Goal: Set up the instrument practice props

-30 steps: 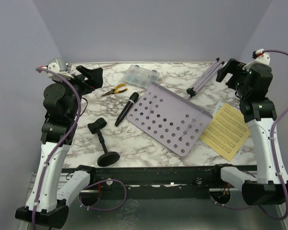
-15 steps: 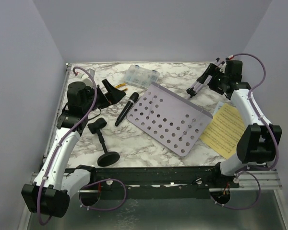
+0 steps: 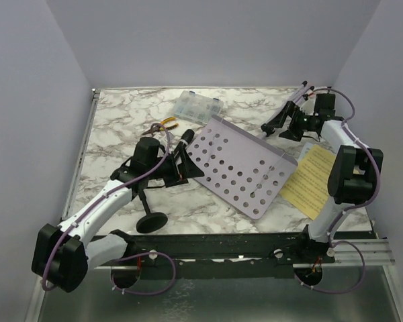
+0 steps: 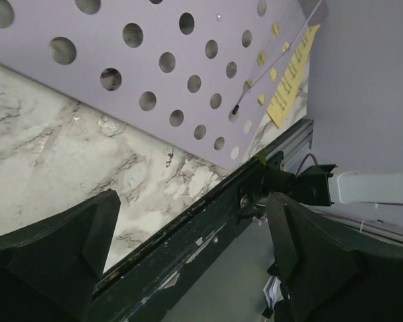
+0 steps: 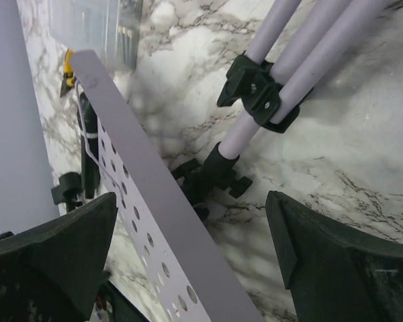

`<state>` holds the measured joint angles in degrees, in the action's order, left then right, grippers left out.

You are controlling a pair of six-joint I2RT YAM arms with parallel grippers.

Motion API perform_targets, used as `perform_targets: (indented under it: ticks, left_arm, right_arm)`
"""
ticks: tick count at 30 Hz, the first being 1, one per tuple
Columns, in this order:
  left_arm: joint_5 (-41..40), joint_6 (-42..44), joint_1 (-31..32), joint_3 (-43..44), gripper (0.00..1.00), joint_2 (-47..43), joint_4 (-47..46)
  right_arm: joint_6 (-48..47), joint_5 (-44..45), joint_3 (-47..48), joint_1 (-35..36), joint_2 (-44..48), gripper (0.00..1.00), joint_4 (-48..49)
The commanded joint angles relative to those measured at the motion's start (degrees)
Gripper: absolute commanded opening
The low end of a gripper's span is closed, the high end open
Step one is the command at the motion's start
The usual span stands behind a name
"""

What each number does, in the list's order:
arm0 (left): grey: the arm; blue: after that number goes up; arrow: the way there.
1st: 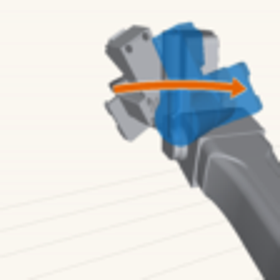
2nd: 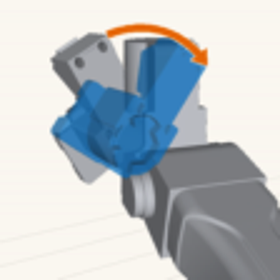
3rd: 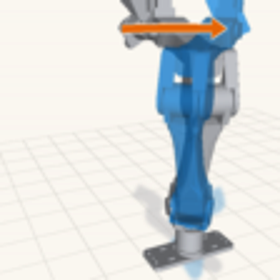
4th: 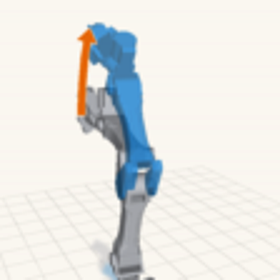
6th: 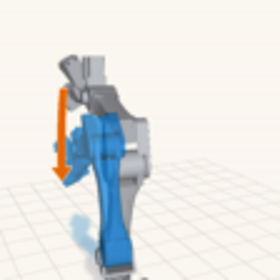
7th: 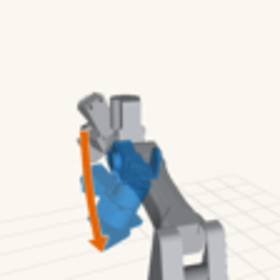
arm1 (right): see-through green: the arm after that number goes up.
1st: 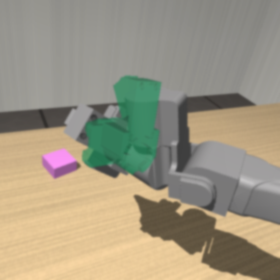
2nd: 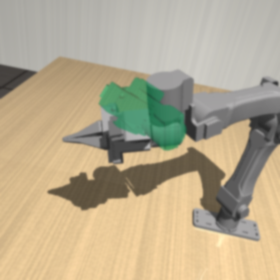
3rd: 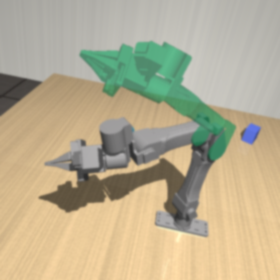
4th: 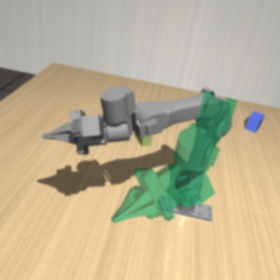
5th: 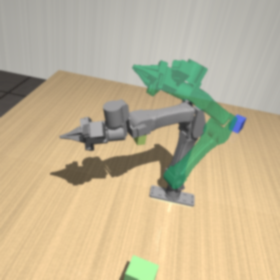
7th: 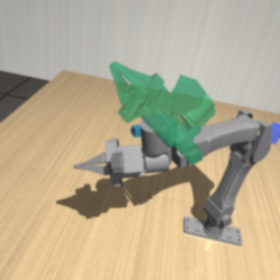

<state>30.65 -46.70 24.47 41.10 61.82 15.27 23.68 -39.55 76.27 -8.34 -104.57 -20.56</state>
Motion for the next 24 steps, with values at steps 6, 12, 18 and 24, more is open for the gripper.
perform_targets:
  ticks: [6, 12, 18, 24]
  left_arm:
    - [-4.4, -5.9, 9.2, -0.4, 0.99, 7.3, -11.8]
    - [-6.7, -6.4, 13.5, 0.7, 0.99, 9.4, -12.9]
    - [-8.7, -7.3, 16.0, 1.4, 0.99, 10.8, -13.1]
    - [-11.1, -8.3, 17.8, 1.0, 0.99, 10.6, -13.4]
  right_arm:
    - [-13.0, 6.4, -0.7, 7.7, 1.5, 0.97, -3.7]
    - [-17.1, 27.6, -0.1, 16.6, 1.2, 0.87, -6.7]
    - [-20.0, 43.6, 1.1, 22.9, -0.1, 0.59, -7.5]
    - [-22.1, 43.7, 1.2, 23.2, -1.6, 0.33, -6.8]
